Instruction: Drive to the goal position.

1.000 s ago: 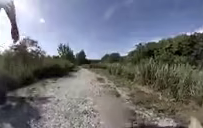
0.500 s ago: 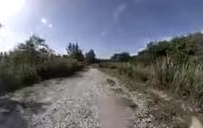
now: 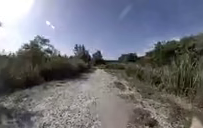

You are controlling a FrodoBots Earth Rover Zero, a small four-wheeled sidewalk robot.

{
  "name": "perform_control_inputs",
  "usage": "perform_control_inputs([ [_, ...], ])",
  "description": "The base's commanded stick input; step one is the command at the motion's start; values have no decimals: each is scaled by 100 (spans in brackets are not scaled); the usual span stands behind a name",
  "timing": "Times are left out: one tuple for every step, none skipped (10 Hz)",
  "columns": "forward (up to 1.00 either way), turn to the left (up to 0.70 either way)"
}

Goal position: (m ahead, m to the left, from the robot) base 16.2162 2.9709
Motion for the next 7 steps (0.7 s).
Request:
perform_control_inputs([
  [85, 0],
  [85, 0],
  [85, 0],
  [85, 0],
  [85, 0],
  [85, -2],
  [85, -17],
])
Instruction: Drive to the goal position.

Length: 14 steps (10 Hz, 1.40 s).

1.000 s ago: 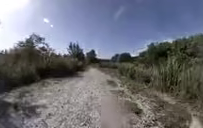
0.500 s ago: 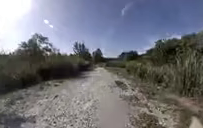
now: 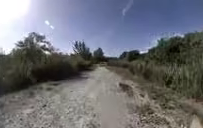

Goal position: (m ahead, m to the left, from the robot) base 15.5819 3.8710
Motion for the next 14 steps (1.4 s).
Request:
perform_control_inputs([
  [85, -31],
  [85, -17],
  [85, -15],
  [85, -25],
  [85, -8],
  [85, 0],
  [85, 0],
  [85, 0],
  [85, 0],
  [85, 0],
  [85, 0],
  [85, 0],
  [85, 0],
  [85, 0],
])
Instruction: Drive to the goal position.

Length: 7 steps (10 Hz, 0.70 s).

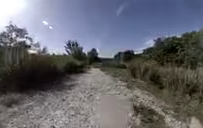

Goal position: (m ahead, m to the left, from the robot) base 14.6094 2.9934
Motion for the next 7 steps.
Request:
perform_control_inputs([
  [85, 0],
  [85, 0],
  [85, 0],
  [85, 0],
  [85, 0],
  [85, 0],
  [85, 0],
])
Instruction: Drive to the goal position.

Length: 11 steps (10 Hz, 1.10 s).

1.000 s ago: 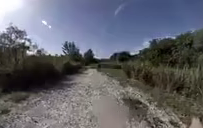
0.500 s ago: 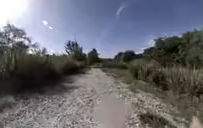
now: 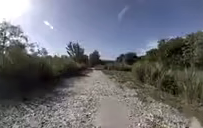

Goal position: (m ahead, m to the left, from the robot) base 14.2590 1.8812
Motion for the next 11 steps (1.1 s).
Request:
perform_control_inputs([
  [85, 0],
  [85, 0],
  [85, 0],
  [85, 0],
  [85, 0],
  [85, 0],
  [85, 0],
  [85, 0],
  [85, 0],
  [85, 0],
  [85, 0],
])
